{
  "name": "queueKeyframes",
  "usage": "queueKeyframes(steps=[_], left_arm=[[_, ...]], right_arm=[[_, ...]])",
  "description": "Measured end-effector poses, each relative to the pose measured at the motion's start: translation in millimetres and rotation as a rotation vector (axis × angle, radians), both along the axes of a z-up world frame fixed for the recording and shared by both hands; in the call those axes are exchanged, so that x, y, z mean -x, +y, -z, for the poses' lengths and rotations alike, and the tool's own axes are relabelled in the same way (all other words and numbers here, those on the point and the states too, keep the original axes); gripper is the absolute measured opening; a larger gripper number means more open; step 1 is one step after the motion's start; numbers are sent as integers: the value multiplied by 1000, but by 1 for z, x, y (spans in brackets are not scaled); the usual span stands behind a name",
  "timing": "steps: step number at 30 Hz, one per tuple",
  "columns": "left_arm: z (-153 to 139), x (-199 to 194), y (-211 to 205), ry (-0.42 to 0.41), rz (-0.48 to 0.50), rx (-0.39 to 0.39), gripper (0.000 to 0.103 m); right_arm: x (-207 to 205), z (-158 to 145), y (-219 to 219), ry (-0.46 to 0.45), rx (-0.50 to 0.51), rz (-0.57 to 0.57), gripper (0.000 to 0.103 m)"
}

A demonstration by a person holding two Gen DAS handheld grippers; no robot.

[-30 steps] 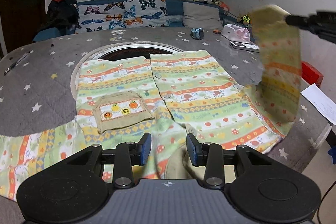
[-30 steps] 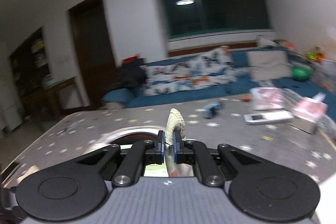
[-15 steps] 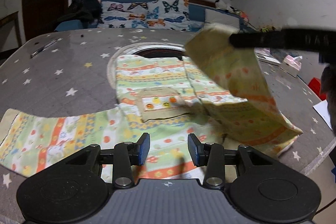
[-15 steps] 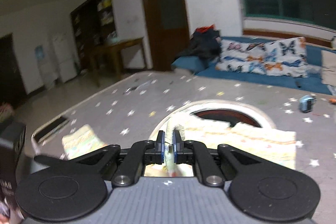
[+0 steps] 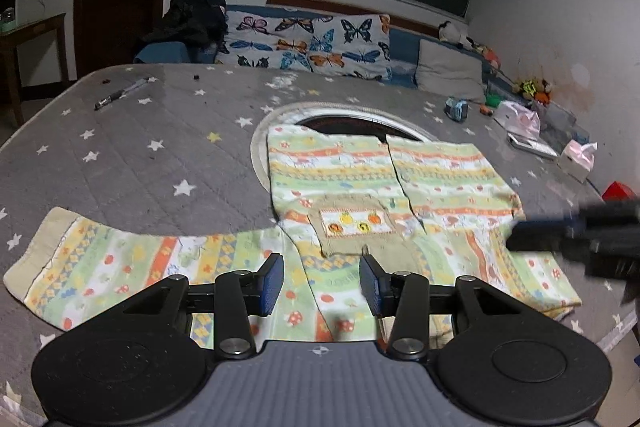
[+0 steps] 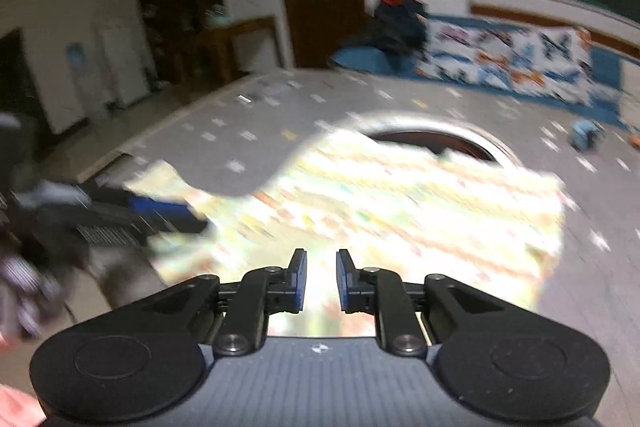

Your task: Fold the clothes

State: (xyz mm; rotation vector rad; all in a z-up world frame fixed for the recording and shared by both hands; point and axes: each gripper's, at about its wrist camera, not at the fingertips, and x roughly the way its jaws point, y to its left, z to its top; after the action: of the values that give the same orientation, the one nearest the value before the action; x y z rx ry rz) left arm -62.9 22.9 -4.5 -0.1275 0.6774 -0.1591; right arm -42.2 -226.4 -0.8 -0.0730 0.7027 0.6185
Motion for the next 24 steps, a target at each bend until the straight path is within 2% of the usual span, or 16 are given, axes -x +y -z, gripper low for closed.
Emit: queueKeyframes(steps=[7, 11, 19, 24], left_arm=[[6, -10, -23, 18, 79, 12, 43], [10, -16, -40, 23, 122, 7, 41], [21, -33, -60, 39, 158, -10, 38], [29, -37, -58, 64, 145, -27, 38]], right_arm=[[8, 40, -58, 99, 115, 161, 15], [11, 42, -72, 95, 129, 203, 15], [-22, 34, -71, 5, 108, 234, 16], [-53, 50, -76, 20, 85, 287, 16]])
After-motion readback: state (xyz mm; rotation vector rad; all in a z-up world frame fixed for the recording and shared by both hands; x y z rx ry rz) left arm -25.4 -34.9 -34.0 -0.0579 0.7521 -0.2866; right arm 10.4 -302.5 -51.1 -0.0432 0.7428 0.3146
